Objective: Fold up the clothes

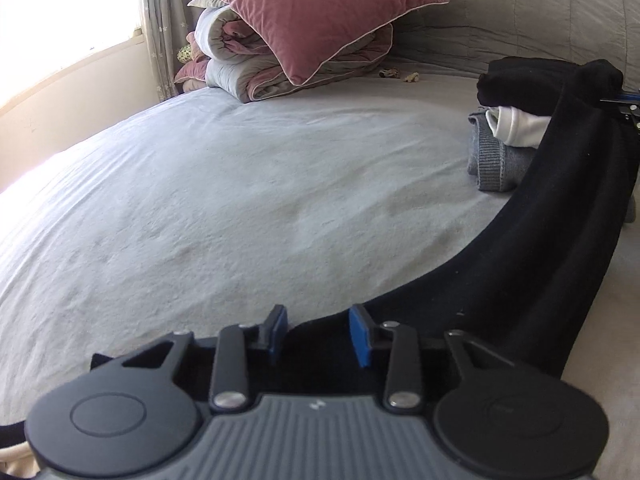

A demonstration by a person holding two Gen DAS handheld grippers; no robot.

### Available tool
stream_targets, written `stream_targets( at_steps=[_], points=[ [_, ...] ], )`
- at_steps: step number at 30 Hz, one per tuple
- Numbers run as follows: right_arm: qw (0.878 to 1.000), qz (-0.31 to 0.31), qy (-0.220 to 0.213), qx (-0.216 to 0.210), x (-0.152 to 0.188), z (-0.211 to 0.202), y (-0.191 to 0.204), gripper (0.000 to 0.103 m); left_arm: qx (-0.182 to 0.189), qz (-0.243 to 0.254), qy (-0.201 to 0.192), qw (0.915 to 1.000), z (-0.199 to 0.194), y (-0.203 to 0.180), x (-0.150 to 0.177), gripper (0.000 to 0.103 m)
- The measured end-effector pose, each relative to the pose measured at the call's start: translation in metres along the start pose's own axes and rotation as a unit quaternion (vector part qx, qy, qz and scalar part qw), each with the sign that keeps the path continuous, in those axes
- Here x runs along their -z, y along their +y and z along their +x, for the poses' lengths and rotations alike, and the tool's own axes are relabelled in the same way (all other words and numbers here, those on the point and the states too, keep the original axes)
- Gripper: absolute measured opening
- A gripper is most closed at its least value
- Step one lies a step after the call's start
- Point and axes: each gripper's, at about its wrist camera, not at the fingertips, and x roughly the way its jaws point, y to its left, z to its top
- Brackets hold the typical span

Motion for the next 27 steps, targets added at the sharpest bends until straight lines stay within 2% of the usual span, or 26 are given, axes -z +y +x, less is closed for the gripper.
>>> stream_targets(
  at_steps=[1,2,3,4,6,10,13,16,19,23,24,27],
  points=[
    [1.0,-0.003,0.0,0.0,0.002,0.0,0.0,0.015,-0.004,0.016,-0.003,0.9999,-0.001,-0.007,0.001,0.004],
    [1.0,-0.006,0.0,0.0,0.003,0.0,0.0,0.018,-0.008,0.031,-0.007,0.9995,-0.002,-0.013,0.001,0.003],
    [1.0,-0.009,-0.004,0.0,0.003,-0.003,-0.001,0.027,-0.02,0.04,-0.014,0.9989,-0.004,-0.018,0.001,0.003],
    [1.0,-0.005,-0.006,-0.003,0.003,-0.006,-0.005,0.041,-0.033,0.048,-0.02,0.9981,-0.005,-0.023,0.001,0.002],
    [1.0,0.006,-0.011,-0.011,0.003,-0.012,-0.012,0.051,-0.043,0.029,-0.034,0.9981,-0.01,-0.021,0.0,0.002],
    [0.992,0.1,-0.012,-0.072,0.0,-0.021,-0.046,0.051,-0.048,-0.027,-0.039,0.9977,-0.013,-0.006,-0.005,0.002],
    [0.975,0.188,-0.006,-0.117,-0.001,-0.021,-0.076,0.051,-0.055,-0.054,-0.046,0.996,-0.015,-0.001,-0.007,0.002],
    [0.963,0.238,0.012,-0.128,0.002,-0.009,-0.091,0.051,-0.067,-0.072,-0.049,0.9939,-0.015,0.001,-0.008,0.002],
    [0.953,0.263,0.005,-0.147,0.003,-0.003,-0.096,0.051,-0.085,-0.09,-0.05,0.991,-0.013,0.002,-0.008,0.002],
    [0.964,0.22,-0.046,-0.142,-0.016,-0.008,-0.089,0.051,-0.109,-0.115,-0.044,0.9864,-0.012,0.006,-0.007,0.002],
    [0.964,0.219,-0.044,-0.142,-0.02,-0.005,-0.091,0.051,-0.112,-0.122,-0.038,0.9854,-0.011,0.008,-0.006,0.002],
    [0.952,0.258,-0.037,-0.161,-0.02,-0.001,-0.106,0.051,-0.113,-0.129,-0.029,0.9847,-0.008,0.008,-0.004,0.002]
  ],
)
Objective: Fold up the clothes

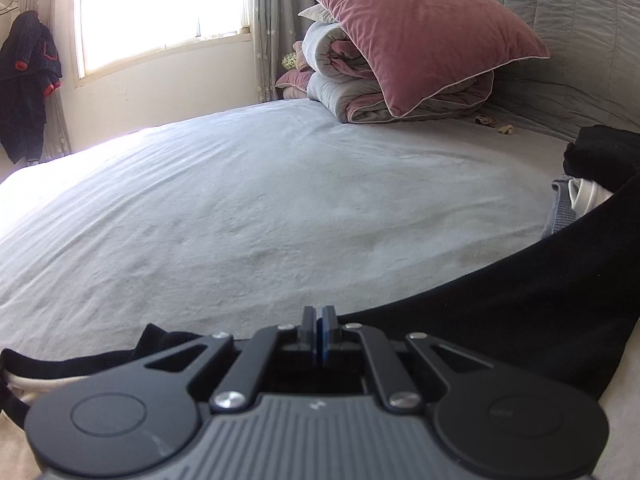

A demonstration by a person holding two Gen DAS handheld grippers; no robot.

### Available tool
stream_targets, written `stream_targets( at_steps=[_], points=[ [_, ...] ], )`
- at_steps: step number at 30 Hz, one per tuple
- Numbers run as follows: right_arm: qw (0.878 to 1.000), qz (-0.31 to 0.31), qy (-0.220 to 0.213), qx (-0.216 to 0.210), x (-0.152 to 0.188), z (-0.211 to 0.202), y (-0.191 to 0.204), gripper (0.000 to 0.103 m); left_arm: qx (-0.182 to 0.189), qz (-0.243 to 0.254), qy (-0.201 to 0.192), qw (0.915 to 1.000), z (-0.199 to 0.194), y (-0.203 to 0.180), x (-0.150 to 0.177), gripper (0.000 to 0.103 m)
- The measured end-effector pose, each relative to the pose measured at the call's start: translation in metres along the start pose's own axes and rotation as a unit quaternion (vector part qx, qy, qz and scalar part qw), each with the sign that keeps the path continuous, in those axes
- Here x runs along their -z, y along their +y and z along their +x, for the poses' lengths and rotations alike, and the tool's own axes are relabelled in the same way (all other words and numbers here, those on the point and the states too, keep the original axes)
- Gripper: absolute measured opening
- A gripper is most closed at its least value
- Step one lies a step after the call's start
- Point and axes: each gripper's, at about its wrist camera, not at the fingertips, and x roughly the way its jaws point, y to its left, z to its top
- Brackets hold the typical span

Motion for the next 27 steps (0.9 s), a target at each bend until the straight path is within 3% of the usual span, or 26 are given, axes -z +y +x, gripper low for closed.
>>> stream_targets(
  at_steps=[4,13,24,27],
  points=[
    [0.999,0.027,0.015,-0.033,0.0,-0.009,-0.021,0.051,0.0,0.0,0.005,1.0,0.001,0.0,0.003,0.002],
    [0.994,-0.021,0.032,-0.105,0.019,-0.035,-0.044,0.053,0.005,-0.005,0.01,0.9999,0.002,0.003,0.003,0.002],
    [0.982,-0.108,0.07,-0.141,0.017,0.008,-0.026,0.055,-0.001,0.002,0.012,0.9999,0.002,0.0,0.003,0.002],
    [0.98,-0.076,0.082,-0.167,0.014,0.014,-0.03,0.008,-0.005,0.0,0.009,1.0,0.001,-0.001,0.004,0.002]
  ],
)
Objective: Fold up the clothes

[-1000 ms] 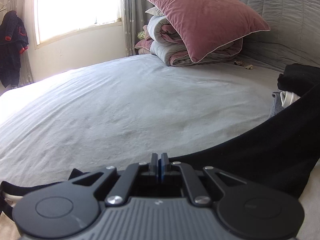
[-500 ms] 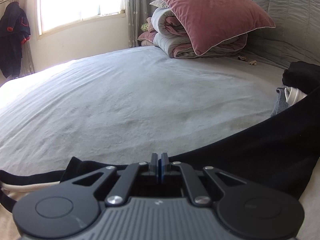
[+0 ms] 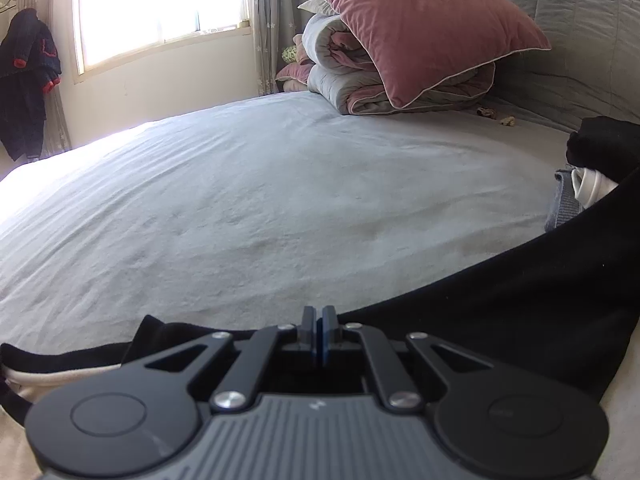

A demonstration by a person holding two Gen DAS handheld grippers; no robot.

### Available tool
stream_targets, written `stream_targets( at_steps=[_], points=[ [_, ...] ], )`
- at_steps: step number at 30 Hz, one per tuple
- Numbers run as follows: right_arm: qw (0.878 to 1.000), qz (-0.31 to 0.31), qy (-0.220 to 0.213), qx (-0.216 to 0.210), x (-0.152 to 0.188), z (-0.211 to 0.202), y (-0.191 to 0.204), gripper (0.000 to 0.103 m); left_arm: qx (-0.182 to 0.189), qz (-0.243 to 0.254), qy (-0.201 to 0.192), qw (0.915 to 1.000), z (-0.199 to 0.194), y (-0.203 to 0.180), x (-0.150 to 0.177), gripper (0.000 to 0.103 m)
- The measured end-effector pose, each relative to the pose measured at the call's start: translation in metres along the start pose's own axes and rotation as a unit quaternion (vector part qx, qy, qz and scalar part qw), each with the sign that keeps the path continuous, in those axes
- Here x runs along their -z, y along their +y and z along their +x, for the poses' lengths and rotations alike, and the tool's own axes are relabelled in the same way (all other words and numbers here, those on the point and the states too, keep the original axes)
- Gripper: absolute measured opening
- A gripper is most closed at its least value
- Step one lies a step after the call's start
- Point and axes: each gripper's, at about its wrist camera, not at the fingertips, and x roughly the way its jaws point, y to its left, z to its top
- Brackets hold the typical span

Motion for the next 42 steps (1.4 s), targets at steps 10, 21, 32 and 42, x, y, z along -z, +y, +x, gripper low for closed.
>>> stream_targets(
  at_steps=[10,21,32,42],
  points=[
    [0.994,-0.016,0.026,0.101,-0.063,-0.062,0.031,0.008,-0.006,-0.043,-0.018,0.9989,-0.007,0.007,-0.003,0.002],
    [0.964,0.046,0.166,0.204,-0.075,0.05,-0.003,0.009,-0.03,-0.064,-0.024,0.9972,-0.006,0.004,-0.003,0.002],
    [0.97,0.154,0.076,0.171,-0.067,0.027,-0.028,0.045,-0.013,-0.062,0.008,0.998,0.003,0.002,-0.004,0.008],
    [0.956,0.254,0.083,0.12,-0.033,0.039,-0.034,0.004,-0.008,-0.092,0.017,0.9956,-0.029,0.022,-0.015,0.02]
  ],
)
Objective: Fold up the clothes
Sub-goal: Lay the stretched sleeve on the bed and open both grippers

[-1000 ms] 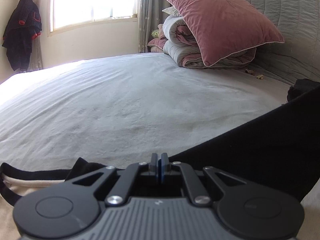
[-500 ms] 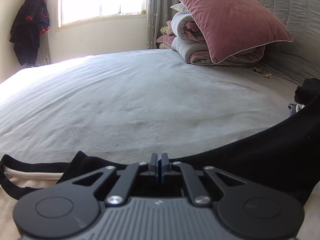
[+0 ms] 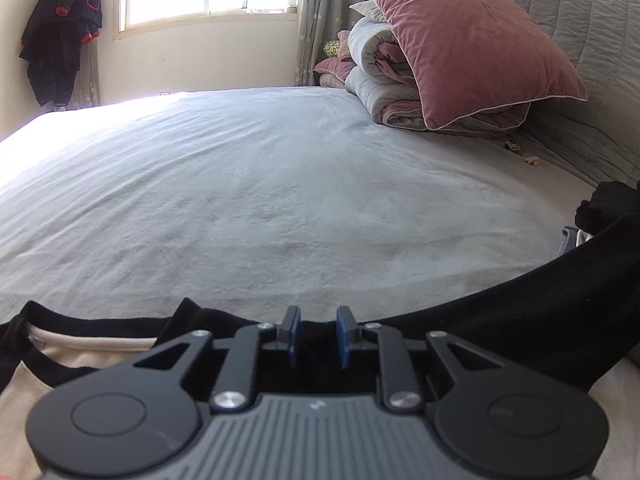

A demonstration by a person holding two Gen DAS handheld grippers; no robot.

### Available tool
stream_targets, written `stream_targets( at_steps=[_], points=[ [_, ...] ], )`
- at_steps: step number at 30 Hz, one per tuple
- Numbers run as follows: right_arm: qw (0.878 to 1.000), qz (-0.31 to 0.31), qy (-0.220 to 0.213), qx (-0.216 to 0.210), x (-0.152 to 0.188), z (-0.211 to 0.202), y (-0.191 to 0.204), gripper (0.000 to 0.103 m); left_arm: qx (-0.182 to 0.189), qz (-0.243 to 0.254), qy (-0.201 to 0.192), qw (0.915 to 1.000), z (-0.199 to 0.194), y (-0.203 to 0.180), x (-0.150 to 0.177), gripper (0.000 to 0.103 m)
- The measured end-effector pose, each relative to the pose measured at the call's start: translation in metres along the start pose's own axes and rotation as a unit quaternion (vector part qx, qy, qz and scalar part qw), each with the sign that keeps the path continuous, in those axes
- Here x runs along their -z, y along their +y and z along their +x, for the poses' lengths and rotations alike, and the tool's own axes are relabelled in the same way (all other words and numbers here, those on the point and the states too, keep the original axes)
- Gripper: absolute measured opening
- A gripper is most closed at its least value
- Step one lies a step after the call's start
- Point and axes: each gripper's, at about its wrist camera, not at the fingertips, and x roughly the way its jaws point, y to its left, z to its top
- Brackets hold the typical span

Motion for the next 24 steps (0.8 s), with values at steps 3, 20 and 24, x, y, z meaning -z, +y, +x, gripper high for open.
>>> stream_targets(
  at_steps=[3,20,24],
  points=[
    [0.999,0.0,-0.032,0.01,0.001,-0.013,0.003,0.002,0.007,-0.011,0.004,0.9999,-0.015,0.009,-0.001,0.02],
    [0.988,-0.075,-0.06,0.119,0.016,-0.055,0.04,0.044,-0.023,-0.043,0.044,0.9979,-0.107,0.101,0.012,0.044],
    [0.988,-0.095,-0.065,0.103,0.019,-0.068,0.064,0.044,-0.05,-0.047,0.048,0.9965,-0.131,0.135,0.016,0.057]
  ],
)
